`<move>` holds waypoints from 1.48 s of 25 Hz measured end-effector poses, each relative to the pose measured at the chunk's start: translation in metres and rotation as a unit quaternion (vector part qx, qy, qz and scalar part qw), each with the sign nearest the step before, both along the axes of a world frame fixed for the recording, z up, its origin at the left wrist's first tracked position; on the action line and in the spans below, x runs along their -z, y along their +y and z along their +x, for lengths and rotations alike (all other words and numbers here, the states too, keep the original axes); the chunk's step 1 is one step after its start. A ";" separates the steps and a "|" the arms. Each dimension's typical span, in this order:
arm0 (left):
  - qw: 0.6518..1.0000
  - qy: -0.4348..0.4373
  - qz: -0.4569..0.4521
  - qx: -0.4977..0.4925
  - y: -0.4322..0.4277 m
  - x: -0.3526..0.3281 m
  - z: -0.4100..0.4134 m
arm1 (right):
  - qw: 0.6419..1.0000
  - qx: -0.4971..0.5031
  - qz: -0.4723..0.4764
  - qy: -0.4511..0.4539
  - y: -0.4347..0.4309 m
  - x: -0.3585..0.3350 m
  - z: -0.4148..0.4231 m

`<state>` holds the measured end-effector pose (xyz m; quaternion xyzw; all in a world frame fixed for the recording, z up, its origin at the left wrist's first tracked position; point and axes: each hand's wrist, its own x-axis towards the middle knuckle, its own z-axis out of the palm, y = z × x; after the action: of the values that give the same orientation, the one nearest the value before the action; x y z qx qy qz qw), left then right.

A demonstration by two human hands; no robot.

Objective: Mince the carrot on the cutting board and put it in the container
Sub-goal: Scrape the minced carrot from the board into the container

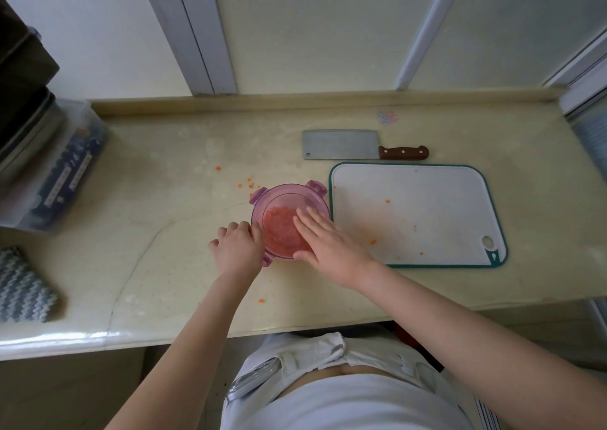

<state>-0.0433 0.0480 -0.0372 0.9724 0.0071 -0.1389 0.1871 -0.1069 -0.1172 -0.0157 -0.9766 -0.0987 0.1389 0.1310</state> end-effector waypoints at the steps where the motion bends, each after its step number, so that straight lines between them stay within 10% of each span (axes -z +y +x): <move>1: 1.000 -0.004 0.012 0.003 -0.002 0.000 -0.001 | 1.000 -0.008 0.008 -0.012 -0.003 0.004 -0.007; 9: 0.999 -0.020 0.047 0.001 -0.006 0.003 -0.003 | 0.938 -0.042 0.137 -0.315 -0.022 0.005 -0.018; 16: 1.000 0.021 0.016 0.003 -0.002 0.003 -0.001 | 0.998 0.026 -0.005 0.064 -0.002 -0.010 0.021; 37: 0.993 0.114 0.026 0.004 -0.011 -0.002 0.003 | 0.959 0.214 0.157 0.096 -0.021 -0.001 0.058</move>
<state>-0.0403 0.0370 -0.0350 0.9548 0.0280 -0.2492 0.1595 -0.0487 -0.1378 -0.0147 -0.9243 0.1049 0.1834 0.3180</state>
